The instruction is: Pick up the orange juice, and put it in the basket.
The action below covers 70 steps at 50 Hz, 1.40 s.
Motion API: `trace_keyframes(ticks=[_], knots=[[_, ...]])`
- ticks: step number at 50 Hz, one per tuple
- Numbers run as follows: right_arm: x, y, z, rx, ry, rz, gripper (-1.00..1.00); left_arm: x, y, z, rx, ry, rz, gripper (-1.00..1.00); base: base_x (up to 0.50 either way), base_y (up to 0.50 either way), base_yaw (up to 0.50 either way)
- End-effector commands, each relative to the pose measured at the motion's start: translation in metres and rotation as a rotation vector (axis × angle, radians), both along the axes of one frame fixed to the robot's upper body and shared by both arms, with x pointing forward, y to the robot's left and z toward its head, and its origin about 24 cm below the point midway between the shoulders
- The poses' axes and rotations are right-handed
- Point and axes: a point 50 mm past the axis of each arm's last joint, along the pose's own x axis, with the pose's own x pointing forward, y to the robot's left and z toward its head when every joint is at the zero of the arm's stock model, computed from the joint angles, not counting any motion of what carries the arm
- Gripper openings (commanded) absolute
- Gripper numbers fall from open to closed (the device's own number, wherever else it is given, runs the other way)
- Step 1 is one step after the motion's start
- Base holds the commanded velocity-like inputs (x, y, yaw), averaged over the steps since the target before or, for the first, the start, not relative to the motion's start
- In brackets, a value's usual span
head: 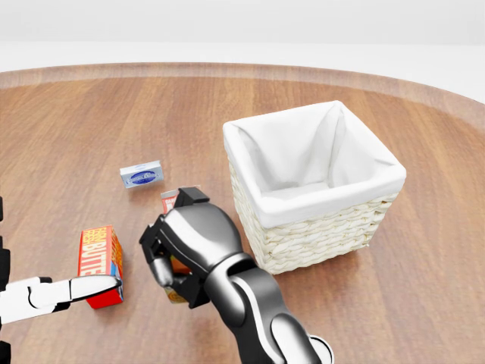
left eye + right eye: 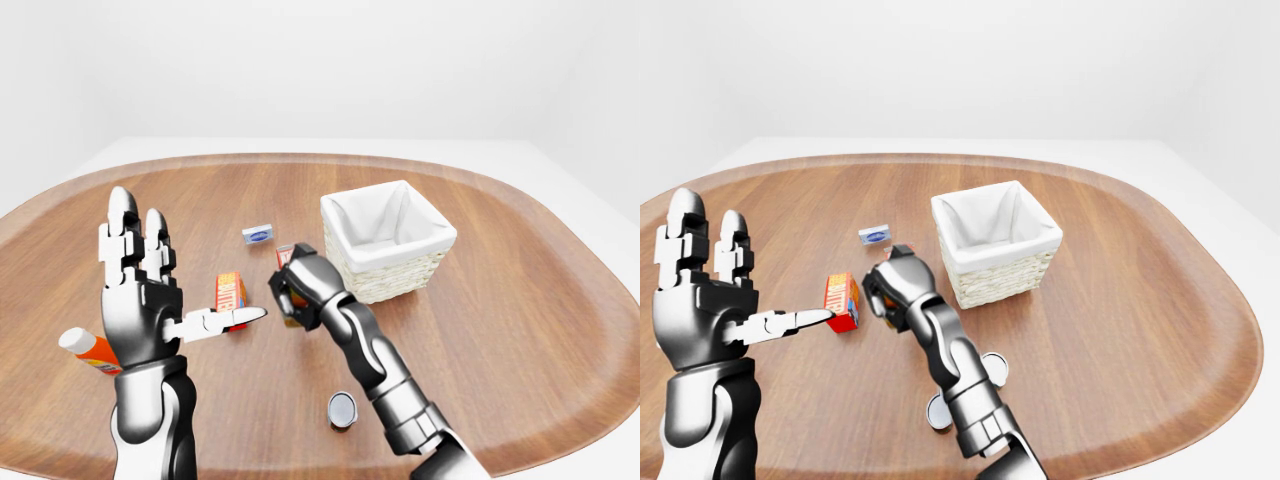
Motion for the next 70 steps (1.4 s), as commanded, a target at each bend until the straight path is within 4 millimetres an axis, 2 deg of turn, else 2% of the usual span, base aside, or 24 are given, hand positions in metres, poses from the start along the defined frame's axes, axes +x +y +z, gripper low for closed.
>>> trace_keyframes(ticks=[1, 18, 34, 46, 50, 54, 55, 60, 62, 65, 69, 70], knots=[[0.002, 0.002, 0.019, 0.023, -0.026, 0.031, -1.00, 0.000, 0.000, 0.000, 0.000, 0.000, 0.000, 1.00, 0.03, 0.00, -0.02], [0.010, 0.002, 0.045, -0.008, -0.079, 0.056, -1.00, 0.000, 0.000, 0.000, 0.000, 0.000, 0.000, 1.00, 0.03, 0.00, -0.02], [0.015, 0.005, 0.084, 0.028, -0.135, 0.101, -1.00, -0.001, 0.000, 0.000, 0.002, 0.002, 0.000, 1.00, 0.03, 0.00, -0.02], [0.015, 0.005, 0.105, 0.031, -0.135, 0.099, -1.00, -0.002, 0.000, 0.000, 0.003, -0.001, 0.000, 1.00, 0.03, 0.00, -0.02], [0.020, 0.003, 0.120, 0.036, -0.105, 0.093, -1.00, -0.002, 0.000, 0.001, 0.003, -0.003, 0.001, 1.00, 0.03, 0.00, -0.02], [0.021, 0.003, 0.123, 0.035, -0.105, 0.092, -1.00, -0.002, 0.000, 0.001, 0.003, -0.003, 0.001, 1.00, 0.03, 0.00, -0.02], [0.025, 0.001, 0.133, 0.031, -0.098, 0.089, -1.00, -0.001, 0.000, 0.000, 0.003, -0.001, 0.001, 1.00, 0.03, 0.00, -0.02], [0.028, 0.001, 0.151, 0.004, -0.124, 0.110, -1.00, 0.000, 0.000, 0.000, 0.003, 0.001, 0.001, 1.00, 0.03, 0.00, -0.02], [0.028, 0.001, 0.151, 0.004, -0.125, 0.111, -1.00, 0.000, 0.000, 0.000, 0.003, 0.001, 0.001, 1.00, 0.03, 0.00, -0.02], [0.030, 0.002, 0.169, -0.028, -0.147, 0.127, -1.00, 0.000, 0.000, -0.001, 0.003, 0.004, 0.001, 1.00, 0.03, 0.00, -0.02], [0.031, 0.002, 0.172, -0.029, -0.151, 0.132, -1.00, 0.000, 0.000, -0.001, 0.003, 0.004, 0.001, 1.00, 0.03, 0.00, -0.02], [0.031, 0.003, 0.184, -0.033, -0.169, 0.144, -1.00, 0.001, 0.000, -0.001, 0.002, 0.006, 0.001, 1.00, 0.03, 0.00, -0.02]])
